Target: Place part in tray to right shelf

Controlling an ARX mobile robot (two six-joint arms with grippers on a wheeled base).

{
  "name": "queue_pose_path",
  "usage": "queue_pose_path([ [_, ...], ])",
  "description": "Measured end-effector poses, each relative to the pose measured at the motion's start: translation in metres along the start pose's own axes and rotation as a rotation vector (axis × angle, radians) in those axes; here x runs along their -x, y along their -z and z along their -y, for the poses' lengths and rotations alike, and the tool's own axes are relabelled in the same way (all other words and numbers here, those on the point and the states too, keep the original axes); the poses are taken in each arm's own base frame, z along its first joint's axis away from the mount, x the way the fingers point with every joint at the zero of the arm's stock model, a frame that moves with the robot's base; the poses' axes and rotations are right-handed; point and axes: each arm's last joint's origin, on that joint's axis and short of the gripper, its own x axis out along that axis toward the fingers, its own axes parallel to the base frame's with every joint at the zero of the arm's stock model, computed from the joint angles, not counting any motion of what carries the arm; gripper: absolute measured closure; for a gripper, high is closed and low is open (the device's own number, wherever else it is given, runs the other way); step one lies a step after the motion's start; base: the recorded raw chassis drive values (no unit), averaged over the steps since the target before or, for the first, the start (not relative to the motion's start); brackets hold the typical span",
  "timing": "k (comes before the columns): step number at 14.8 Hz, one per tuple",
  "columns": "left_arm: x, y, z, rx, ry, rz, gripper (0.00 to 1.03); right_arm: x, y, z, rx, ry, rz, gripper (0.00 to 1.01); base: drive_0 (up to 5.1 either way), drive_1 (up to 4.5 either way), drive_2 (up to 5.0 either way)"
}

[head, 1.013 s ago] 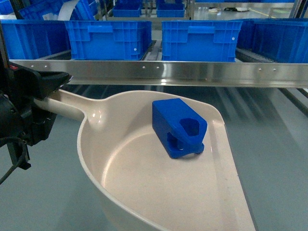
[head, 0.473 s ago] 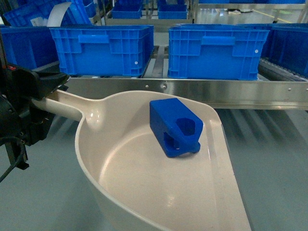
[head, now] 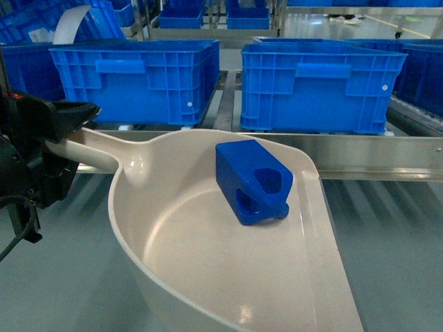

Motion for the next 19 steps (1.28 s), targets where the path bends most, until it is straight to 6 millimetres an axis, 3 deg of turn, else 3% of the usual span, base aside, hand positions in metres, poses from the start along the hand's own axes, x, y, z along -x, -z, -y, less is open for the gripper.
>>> queue_pose_path([
  [13,0.0,-0.0002,-0.0003,0.001,-0.002,0.0,0.91,0.0,-0.0002,0.0,0.0,0.0,0.002,0.03,-1.1,4.51,-3.4],
  [19,-0.0004,0.0,0.0002,0.0,0.0,0.0,0.91,-0.0003,0.0004,0.0,0.0,0.0,-0.003,0.03,0.0,0.0,0.0],
])
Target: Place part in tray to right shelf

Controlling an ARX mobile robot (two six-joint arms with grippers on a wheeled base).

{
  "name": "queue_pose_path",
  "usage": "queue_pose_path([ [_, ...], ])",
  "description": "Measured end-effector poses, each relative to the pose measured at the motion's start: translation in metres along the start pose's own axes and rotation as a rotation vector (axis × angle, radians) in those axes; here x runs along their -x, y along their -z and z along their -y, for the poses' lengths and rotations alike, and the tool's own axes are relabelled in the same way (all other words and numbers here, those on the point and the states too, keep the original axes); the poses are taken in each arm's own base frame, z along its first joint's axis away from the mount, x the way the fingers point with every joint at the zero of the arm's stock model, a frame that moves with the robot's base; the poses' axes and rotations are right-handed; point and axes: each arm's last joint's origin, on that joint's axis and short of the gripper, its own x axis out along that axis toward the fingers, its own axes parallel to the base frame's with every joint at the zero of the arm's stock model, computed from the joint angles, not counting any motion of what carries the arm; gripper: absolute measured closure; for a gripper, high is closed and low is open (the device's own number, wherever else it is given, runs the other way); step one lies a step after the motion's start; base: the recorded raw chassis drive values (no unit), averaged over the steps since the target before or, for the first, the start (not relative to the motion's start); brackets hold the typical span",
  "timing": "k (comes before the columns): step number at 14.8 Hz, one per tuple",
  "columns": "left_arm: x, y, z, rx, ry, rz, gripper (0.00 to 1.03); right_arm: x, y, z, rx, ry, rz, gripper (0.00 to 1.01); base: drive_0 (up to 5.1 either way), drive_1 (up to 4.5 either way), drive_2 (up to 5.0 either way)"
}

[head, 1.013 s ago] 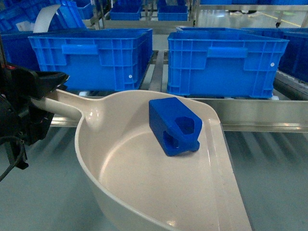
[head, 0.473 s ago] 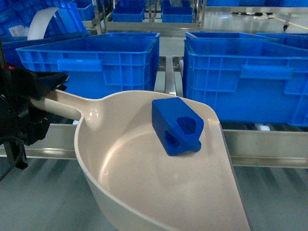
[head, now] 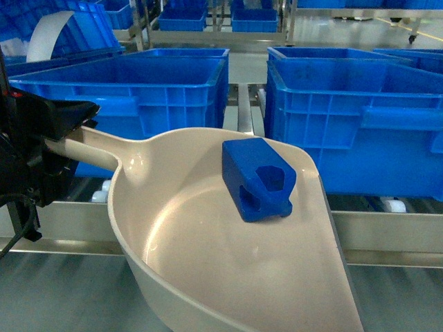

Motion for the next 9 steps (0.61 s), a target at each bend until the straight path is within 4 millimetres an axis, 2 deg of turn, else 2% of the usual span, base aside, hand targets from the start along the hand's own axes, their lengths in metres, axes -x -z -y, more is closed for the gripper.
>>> queue_pose_path([
  [9,0.0,0.0,0.0,0.0,0.0,0.0,0.91,0.0,0.0001,0.0,0.0,0.0,-0.001,0.03,0.0,0.0,0.0],
])
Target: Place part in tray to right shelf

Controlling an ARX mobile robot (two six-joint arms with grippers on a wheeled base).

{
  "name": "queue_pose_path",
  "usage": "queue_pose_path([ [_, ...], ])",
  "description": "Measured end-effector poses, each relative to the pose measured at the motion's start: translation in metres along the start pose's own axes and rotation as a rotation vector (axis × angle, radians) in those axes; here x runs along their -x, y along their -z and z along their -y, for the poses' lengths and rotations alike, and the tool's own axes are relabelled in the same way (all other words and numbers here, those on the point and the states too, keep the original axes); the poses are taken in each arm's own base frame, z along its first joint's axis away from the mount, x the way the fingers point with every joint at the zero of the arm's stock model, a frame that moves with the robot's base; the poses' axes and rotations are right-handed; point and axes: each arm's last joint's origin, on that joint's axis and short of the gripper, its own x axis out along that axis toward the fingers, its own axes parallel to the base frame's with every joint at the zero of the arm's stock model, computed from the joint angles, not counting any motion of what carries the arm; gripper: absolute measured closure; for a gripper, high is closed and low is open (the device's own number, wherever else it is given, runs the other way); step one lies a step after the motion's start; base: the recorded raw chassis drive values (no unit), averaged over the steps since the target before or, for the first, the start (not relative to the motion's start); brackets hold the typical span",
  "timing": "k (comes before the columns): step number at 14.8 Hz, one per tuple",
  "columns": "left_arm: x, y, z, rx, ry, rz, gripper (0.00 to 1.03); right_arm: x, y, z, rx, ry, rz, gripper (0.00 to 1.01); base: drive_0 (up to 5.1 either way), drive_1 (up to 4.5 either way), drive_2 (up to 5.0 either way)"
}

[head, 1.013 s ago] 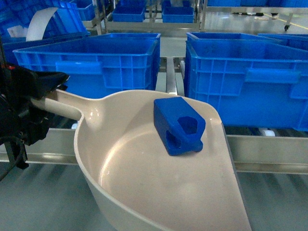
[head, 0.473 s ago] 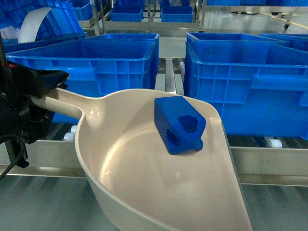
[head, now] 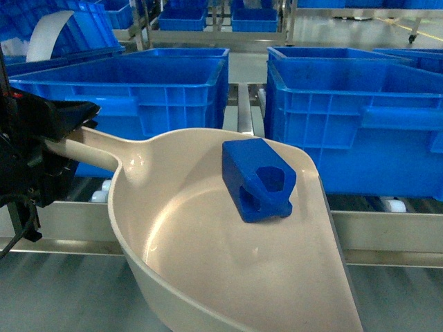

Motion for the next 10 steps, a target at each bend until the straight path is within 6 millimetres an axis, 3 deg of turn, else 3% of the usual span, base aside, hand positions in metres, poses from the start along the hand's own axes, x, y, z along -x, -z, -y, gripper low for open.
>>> queue_pose_path([
  [10,0.0,0.0,0.0,0.0,0.0,0.0,0.91,0.0,0.0,0.0,0.0,0.0,0.0,0.03,0.0,0.0,0.0],
])
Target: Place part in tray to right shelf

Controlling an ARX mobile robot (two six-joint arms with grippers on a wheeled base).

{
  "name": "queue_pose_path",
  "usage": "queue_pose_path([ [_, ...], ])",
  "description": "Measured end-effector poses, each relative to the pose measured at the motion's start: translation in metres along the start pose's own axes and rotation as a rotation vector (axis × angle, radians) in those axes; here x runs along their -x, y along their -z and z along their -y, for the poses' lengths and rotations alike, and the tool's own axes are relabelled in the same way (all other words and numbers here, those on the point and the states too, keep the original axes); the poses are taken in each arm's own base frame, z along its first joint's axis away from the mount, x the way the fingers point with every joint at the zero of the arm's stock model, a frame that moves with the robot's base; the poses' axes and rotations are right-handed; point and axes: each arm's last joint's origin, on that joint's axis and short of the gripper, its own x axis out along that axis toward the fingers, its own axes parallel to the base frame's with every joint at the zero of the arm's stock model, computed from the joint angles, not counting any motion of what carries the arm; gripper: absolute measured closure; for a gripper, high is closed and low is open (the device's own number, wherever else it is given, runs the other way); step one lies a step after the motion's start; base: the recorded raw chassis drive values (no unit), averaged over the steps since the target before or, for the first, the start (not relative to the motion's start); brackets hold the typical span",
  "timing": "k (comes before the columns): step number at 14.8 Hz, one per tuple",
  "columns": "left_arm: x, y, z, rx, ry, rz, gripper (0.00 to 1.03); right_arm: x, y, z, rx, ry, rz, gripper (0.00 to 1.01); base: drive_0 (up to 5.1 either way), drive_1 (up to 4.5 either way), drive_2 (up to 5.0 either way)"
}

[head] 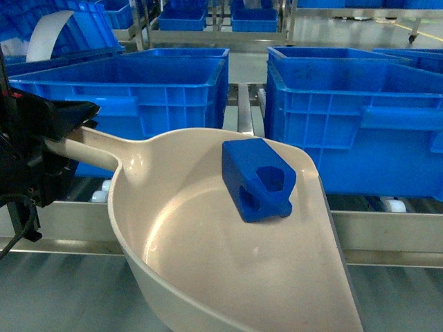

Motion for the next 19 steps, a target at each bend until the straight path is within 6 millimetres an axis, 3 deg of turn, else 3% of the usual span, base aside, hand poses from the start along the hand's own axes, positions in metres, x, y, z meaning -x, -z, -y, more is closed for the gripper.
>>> queue_pose_path([
  [19,0.0,0.0,0.0,0.0,0.0,0.0,0.91,0.0,0.0,0.0,0.0,0.0,0.0,0.03,0.0,0.0,0.0],
])
